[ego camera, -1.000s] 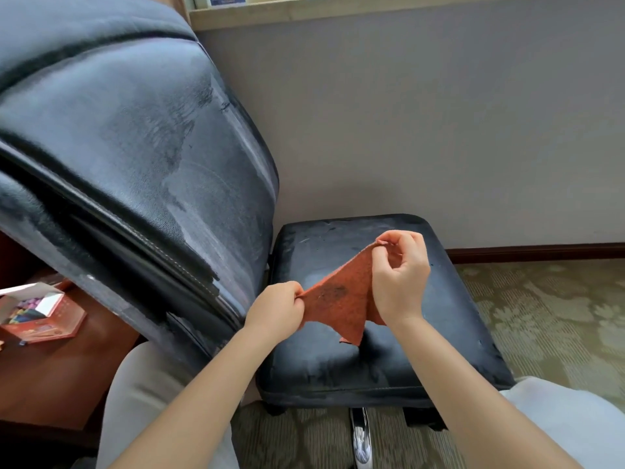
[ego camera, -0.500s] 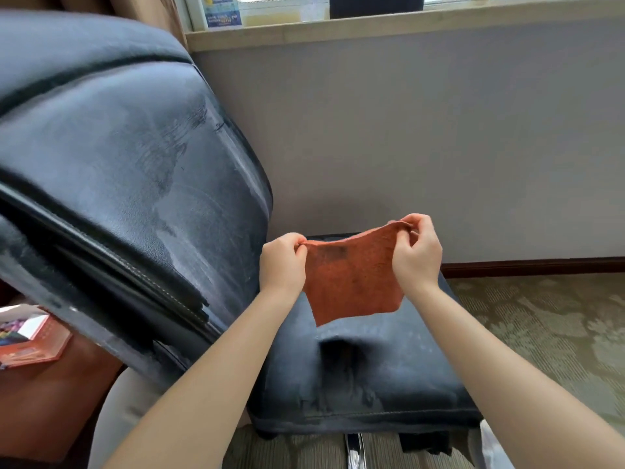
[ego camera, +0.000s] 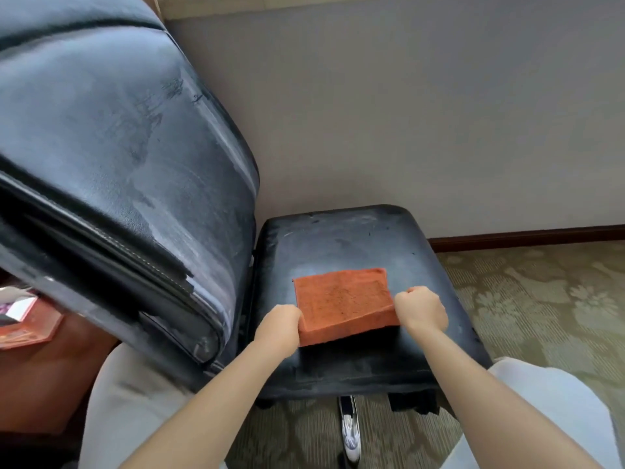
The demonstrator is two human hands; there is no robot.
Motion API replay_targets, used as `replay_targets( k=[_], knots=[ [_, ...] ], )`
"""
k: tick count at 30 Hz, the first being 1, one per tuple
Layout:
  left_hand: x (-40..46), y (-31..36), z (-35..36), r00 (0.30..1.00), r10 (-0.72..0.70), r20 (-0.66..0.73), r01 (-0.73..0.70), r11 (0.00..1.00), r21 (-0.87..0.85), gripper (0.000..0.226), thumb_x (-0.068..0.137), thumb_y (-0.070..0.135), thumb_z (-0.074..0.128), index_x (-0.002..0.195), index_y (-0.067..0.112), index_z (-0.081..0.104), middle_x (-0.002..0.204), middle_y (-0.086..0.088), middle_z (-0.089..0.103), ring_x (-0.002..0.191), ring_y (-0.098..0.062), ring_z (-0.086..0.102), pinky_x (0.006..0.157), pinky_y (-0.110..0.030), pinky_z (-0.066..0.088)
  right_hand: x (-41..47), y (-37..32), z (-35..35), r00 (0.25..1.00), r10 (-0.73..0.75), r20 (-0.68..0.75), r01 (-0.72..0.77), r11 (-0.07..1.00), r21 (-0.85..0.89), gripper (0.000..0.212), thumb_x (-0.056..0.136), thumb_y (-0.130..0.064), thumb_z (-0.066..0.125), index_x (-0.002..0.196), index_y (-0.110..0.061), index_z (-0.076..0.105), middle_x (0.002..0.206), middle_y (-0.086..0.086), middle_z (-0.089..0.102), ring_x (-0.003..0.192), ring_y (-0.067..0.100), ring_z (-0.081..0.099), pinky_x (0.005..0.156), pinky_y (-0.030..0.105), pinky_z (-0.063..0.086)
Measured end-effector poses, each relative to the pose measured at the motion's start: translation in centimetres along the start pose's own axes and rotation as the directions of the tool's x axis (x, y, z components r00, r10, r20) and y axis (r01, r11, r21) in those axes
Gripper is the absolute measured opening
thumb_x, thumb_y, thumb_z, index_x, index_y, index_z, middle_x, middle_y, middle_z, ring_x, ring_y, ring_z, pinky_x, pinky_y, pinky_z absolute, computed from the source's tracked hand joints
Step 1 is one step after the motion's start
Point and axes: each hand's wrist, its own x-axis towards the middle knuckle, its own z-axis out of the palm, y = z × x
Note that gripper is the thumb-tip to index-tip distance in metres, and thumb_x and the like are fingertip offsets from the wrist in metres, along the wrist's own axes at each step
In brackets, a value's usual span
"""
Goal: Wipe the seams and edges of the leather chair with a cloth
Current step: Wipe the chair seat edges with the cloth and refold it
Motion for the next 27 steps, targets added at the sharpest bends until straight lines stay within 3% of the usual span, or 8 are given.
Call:
replay_targets(
  k=[2, 4, 8, 12, 19, 23, 27],
  knots=[
    [0.5, -0.2, 0.3, 0.997, 0.024, 0.07, -0.018, 0.997, -0.077, 0.032, 0.078, -0.007, 0.06, 0.078, 0.024, 0.067, 0.091, 0.005, 0.057, 0.081, -0.016, 0.06, 0.074, -0.029, 0.054, 0.0, 0.1, 0.4, 0.998, 0.011, 0.058, -0.008, 0.999, -0.05, 0.021, 0.08, -0.014, 0.044, 0.089, -0.01, 0.062, 0.095, 0.01, 0.061, 0.081, 0.029, 0.05, 0.069, 0.028, 0.037],
    [1.1, -0.2, 0.2, 1.0, -0.013, 0.028, 0.019, 0.972, -0.235, 0.03, 0.082, -0.004, 0.062, 0.084, 0.025, 0.067, 0.102, 0.007, 0.058, 0.099, -0.014, 0.06, 0.083, -0.026, 0.051, 0.5, 0.2, 0.6, 0.998, -0.005, 0.067, 0.009, 0.999, -0.048, 0.017, 0.081, -0.014, 0.042, 0.084, -0.012, 0.059, 0.092, 0.009, 0.06, 0.081, 0.029, 0.051, 0.068, 0.028, 0.037],
    [3.2, 0.0, -0.1, 0.959, -0.203, -0.198, 0.085, 0.872, -0.483, 0.021, 0.086, 0.007, 0.061, 0.088, 0.027, 0.068, 0.108, 0.005, 0.066, 0.099, -0.014, 0.062, 0.085, -0.029, 0.051, 1.9, 0.2, 0.8, 0.998, -0.053, 0.039, 0.053, 0.999, 0.003, 0.019, 0.088, -0.015, 0.043, 0.091, -0.016, 0.061, 0.096, 0.008, 0.061, 0.083, 0.027, 0.05, 0.07, 0.027, 0.037],
    [5.4, 0.9, 0.4, 0.907, -0.341, -0.248, 0.119, 0.772, -0.625, 0.018, 0.087, 0.009, 0.06, 0.094, 0.021, 0.07, 0.108, 0.001, 0.068, 0.1, -0.018, 0.062, 0.086, -0.028, 0.05, 3.5, 0.1, 2.1, 0.994, -0.107, -0.031, 0.107, 0.994, -0.007, 0.028, 0.09, -0.013, 0.043, 0.109, -0.018, 0.063, 0.109, 0.008, 0.064, 0.097, 0.028, 0.056, 0.071, 0.027, 0.037],
    [9.9, 1.3, 1.0, 0.843, -0.449, -0.295, 0.149, 0.724, -0.674, 0.02, 0.089, 0.007, 0.055, 0.101, 0.015, 0.069, 0.109, -0.005, 0.068, 0.102, -0.025, 0.061, 0.086, -0.027, 0.045, 7.0, -1.0, 4.2, 0.981, -0.166, -0.104, 0.17, 0.985, 0.023, 0.03, 0.093, -0.011, 0.041, 0.115, -0.015, 0.06, 0.115, 0.008, 0.063, 0.107, 0.029, 0.055, 0.075, 0.031, 0.04],
    [12.3, 1.2, 1.1, 0.849, -0.405, -0.339, 0.156, 0.806, -0.572, 0.019, 0.09, 0.009, 0.052, 0.097, 0.017, 0.068, 0.112, -0.004, 0.061, 0.104, -0.024, 0.056, 0.082, -0.029, 0.043, 8.9, -1.8, 5.4, 0.941, -0.298, -0.161, 0.287, 0.954, -0.089, 0.028, 0.094, -0.01, 0.042, 0.114, -0.01, 0.061, 0.112, 0.01, 0.062, 0.112, 0.028, 0.047, 0.084, 0.035, 0.04],
    [14.0, 0.7, 1.6, 0.881, -0.334, -0.334, 0.156, 0.873, -0.463, 0.02, 0.092, 0.012, 0.05, 0.101, 0.018, 0.067, 0.118, -0.003, 0.056, 0.111, -0.024, 0.052, 0.089, -0.035, 0.046, 10.2, -2.0, 6.3, 0.917, -0.376, -0.131, 0.359, 0.923, -0.134, 0.028, 0.093, -0.012, 0.044, 0.116, -0.011, 0.061, 0.12, 0.008, 0.059, 0.118, 0.026, 0.043, 0.09, 0.038, 0.039]
  ],
)
